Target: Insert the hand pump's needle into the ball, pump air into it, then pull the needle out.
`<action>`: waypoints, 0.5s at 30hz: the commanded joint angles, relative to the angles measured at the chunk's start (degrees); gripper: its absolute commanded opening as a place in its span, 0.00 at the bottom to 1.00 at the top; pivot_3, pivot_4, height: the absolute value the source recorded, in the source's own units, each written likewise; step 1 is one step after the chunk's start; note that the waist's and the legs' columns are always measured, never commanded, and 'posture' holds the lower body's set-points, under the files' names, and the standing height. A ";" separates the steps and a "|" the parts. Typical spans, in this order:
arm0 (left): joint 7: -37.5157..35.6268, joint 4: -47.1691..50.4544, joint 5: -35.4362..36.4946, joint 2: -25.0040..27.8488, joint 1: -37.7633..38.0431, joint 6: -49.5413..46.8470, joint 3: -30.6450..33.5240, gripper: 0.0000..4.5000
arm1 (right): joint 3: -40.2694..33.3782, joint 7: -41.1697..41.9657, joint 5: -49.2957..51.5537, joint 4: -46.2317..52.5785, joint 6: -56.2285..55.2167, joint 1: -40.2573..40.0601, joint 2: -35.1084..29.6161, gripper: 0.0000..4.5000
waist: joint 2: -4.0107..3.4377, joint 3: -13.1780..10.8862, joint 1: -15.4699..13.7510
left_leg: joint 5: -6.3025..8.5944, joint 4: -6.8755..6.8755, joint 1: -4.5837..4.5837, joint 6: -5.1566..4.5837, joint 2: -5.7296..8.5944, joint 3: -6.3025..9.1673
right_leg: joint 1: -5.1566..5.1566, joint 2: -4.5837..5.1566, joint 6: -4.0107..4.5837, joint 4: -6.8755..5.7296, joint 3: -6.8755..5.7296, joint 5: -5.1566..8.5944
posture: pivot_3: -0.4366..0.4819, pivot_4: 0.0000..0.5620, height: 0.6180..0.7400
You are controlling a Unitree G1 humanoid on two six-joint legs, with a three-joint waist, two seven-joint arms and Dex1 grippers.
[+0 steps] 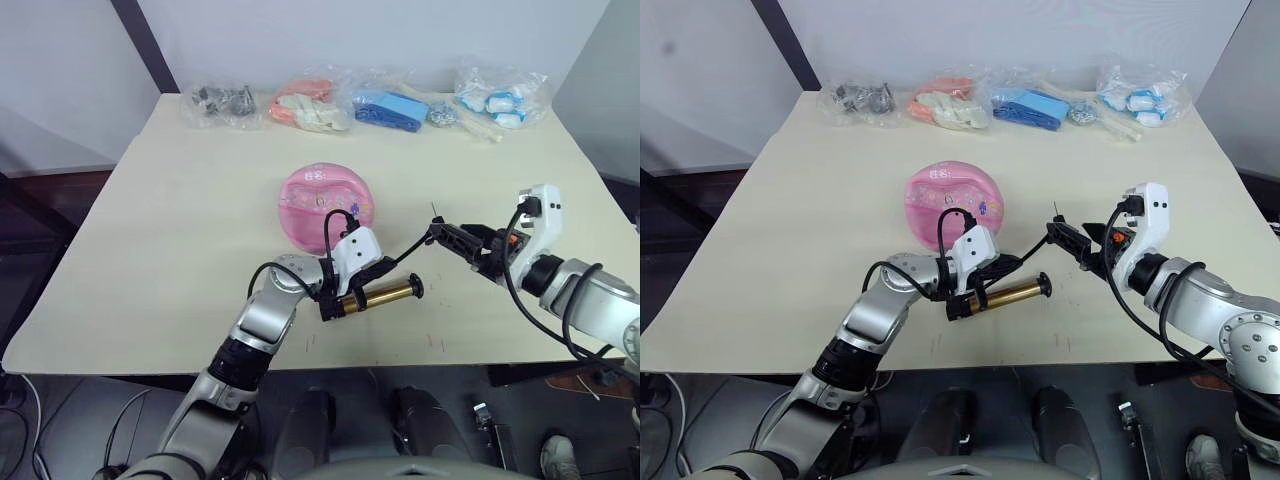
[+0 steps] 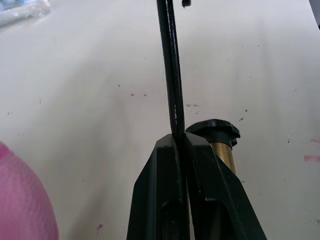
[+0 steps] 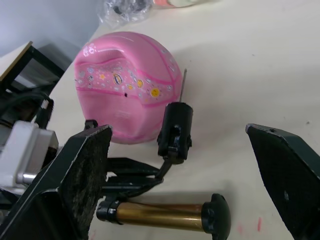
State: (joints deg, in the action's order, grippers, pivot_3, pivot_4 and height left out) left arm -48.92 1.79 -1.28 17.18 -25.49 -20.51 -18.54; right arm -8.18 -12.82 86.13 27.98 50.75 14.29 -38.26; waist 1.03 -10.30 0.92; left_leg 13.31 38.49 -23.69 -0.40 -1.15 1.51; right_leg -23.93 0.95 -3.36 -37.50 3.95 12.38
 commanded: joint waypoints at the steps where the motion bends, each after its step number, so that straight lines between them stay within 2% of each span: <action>1: 0.44 3.32 1.29 -0.15 -0.18 0.88 0.06 0.01 | 0.75 0.05 -0.52 -0.48 -0.30 2.70 1.38 0.94 | 0.00 0.00 0.02 | 0.00 0.00 0.01 0.00 0.00 0.00 | 0.00 0.00 0.00 0.00 0.00 0.00 | 0.48 0.27 1.00; 3: 0.54 3.38 1.51 0.01 -0.22 0.83 0.06 0.00 | 1.13 -0.10 -0.63 -1.16 0.10 3.44 1.86 0.81 | 0.00 0.00 0.03 | 0.00 0.00 0.02 0.00 -0.01 0.01 | 0.00 -0.02 -0.02 -0.02 0.00 0.01 | 0.48 0.27 1.00; 5: 0.64 3.34 1.60 0.03 -0.37 0.75 0.08 0.00 | 1.42 0.33 -1.21 -1.37 0.68 3.88 1.83 0.56 | 0.00 0.00 -0.02 | 0.00 0.00 0.02 0.00 -0.01 0.02 | 0.00 -0.02 -0.02 -0.02 -0.02 0.02 | 0.48 0.27 1.00; 6: 0.70 3.36 1.61 0.04 -0.40 0.73 0.07 0.00 | 1.47 0.24 -1.32 -1.55 0.73 4.06 2.07 0.47 | 0.00 0.00 0.00 | 0.00 0.00 0.01 0.00 -0.01 0.02 | 0.00 -0.02 -0.02 -0.01 -0.02 0.02 | 0.48 0.27 1.00; 15: 1.12 4.03 1.85 0.01 -0.20 0.40 -0.17 0.00 | 1.84 0.09 -2.86 -2.14 0.76 4.95 3.98 0.47 | -0.01 0.00 0.05 | 0.00 -0.01 0.01 0.00 -0.01 0.02 | -0.02 -0.02 -0.02 -0.02 -0.01 0.02 | 0.48 0.27 1.00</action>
State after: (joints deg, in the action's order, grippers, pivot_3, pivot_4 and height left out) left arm -48.20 3.13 -0.48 17.33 -25.43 -20.59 -18.64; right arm -5.36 -12.92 83.24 24.88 51.72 18.34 -34.41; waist 1.02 -10.30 0.97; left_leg 13.31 38.48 -23.68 -0.40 -1.16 1.52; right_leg -23.96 0.93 -3.39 -37.52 3.94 12.39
